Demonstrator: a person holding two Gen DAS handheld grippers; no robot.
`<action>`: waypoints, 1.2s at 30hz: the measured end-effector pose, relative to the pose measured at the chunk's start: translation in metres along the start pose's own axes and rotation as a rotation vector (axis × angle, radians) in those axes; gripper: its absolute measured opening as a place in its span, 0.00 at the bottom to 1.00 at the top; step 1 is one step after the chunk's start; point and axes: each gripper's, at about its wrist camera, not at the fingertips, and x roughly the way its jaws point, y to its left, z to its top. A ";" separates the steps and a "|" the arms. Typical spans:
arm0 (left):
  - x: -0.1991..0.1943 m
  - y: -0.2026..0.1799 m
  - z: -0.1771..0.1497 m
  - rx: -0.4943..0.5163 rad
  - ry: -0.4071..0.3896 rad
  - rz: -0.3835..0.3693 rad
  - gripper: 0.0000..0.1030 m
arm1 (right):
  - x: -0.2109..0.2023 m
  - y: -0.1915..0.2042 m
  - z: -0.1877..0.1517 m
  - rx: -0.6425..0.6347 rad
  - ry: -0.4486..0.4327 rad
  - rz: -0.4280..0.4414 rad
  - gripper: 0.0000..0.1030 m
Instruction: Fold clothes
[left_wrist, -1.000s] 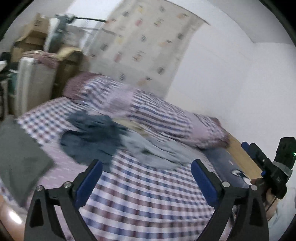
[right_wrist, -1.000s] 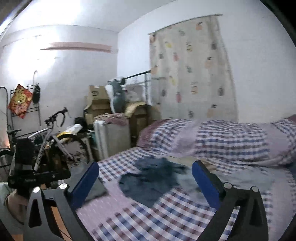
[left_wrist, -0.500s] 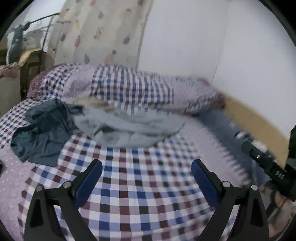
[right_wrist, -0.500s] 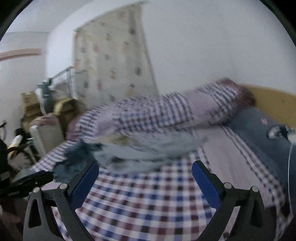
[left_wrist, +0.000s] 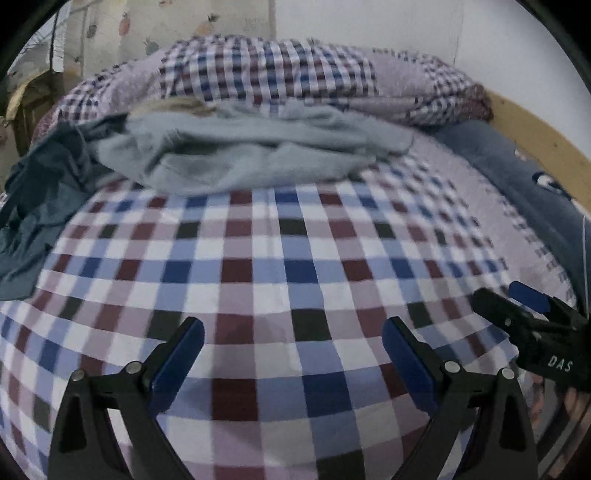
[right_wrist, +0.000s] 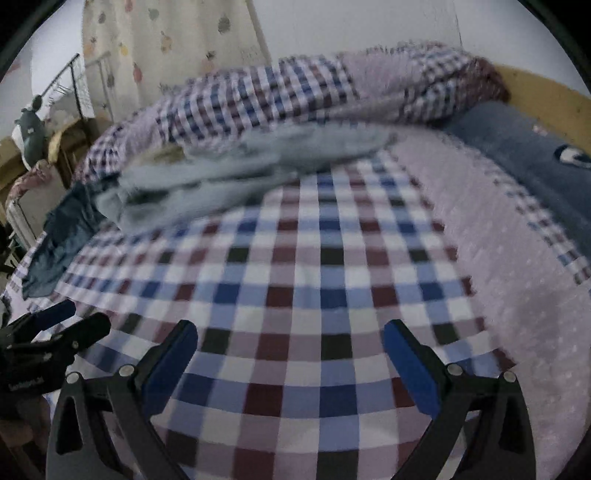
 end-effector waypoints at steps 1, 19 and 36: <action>0.004 0.000 -0.001 0.001 0.009 0.007 0.96 | 0.009 -0.002 -0.001 0.011 0.018 0.004 1.00; 0.034 -0.007 -0.005 0.044 0.071 0.089 1.00 | 0.057 0.008 -0.012 -0.045 0.160 -0.097 1.00; 0.036 -0.005 -0.004 0.055 0.075 0.085 1.00 | 0.059 0.008 -0.011 -0.024 0.168 -0.086 1.00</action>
